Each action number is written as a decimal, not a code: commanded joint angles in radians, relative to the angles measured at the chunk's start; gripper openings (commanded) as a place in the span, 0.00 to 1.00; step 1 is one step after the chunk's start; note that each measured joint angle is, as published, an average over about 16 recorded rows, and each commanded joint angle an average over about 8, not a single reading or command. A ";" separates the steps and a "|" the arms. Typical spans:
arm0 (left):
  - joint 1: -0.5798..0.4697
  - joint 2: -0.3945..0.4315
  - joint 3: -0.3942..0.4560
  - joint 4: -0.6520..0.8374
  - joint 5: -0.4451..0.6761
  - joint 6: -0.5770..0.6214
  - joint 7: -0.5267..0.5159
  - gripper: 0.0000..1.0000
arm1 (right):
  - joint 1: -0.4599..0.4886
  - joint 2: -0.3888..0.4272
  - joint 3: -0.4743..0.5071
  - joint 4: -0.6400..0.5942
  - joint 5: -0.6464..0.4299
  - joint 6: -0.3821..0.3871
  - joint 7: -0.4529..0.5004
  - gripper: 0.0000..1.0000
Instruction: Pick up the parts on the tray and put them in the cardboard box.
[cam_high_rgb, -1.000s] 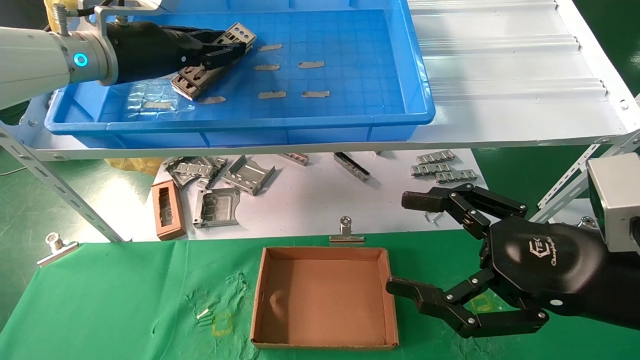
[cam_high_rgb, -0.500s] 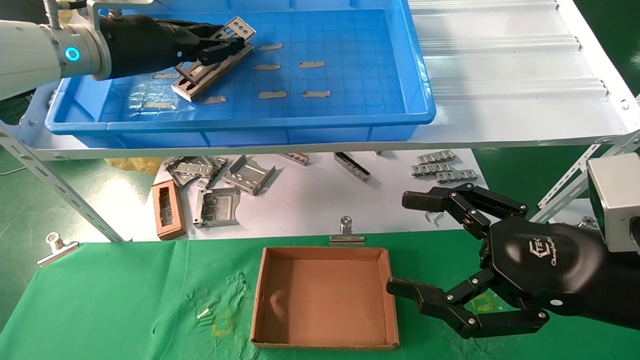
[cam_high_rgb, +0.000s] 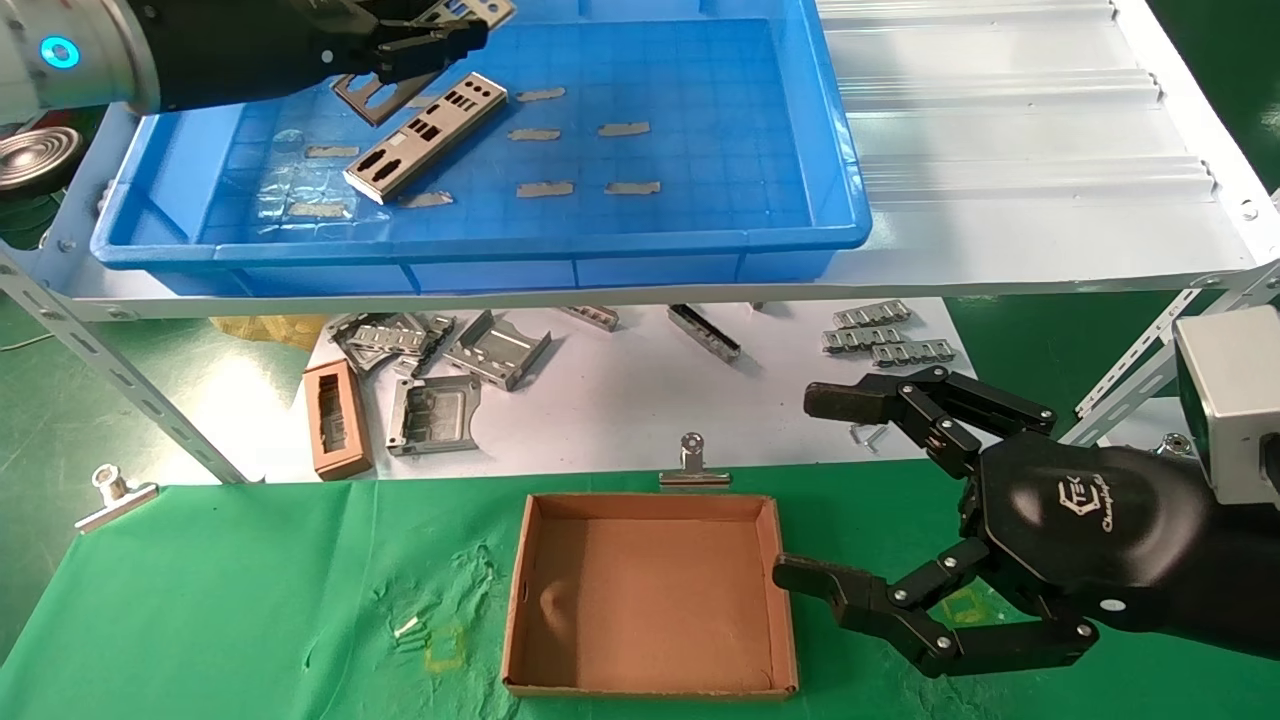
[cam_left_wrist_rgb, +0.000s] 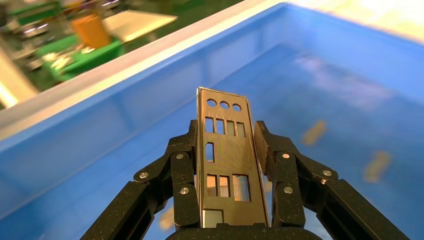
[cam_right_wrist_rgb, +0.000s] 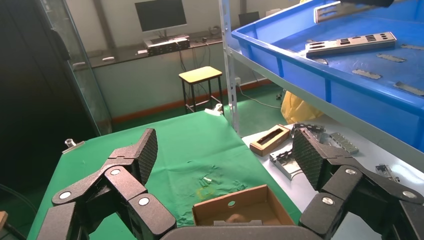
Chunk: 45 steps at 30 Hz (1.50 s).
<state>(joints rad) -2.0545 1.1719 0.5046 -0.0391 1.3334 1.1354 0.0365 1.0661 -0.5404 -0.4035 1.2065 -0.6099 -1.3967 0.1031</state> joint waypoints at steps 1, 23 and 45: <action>-0.006 -0.015 -0.003 -0.009 -0.006 0.064 0.006 0.00 | 0.000 0.000 0.000 0.000 0.000 0.000 0.000 1.00; 0.212 -0.192 0.088 -0.406 -0.179 0.479 0.096 0.00 | 0.000 0.000 0.000 0.000 0.000 0.000 0.000 1.00; 0.530 -0.119 0.380 -0.649 -0.233 0.209 0.203 0.00 | 0.000 0.000 0.000 0.000 0.000 0.000 0.000 1.00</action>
<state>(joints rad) -1.5331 1.0492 0.8798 -0.6911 1.0957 1.3421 0.2396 1.0661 -0.5404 -0.4035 1.2065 -0.6099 -1.3967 0.1031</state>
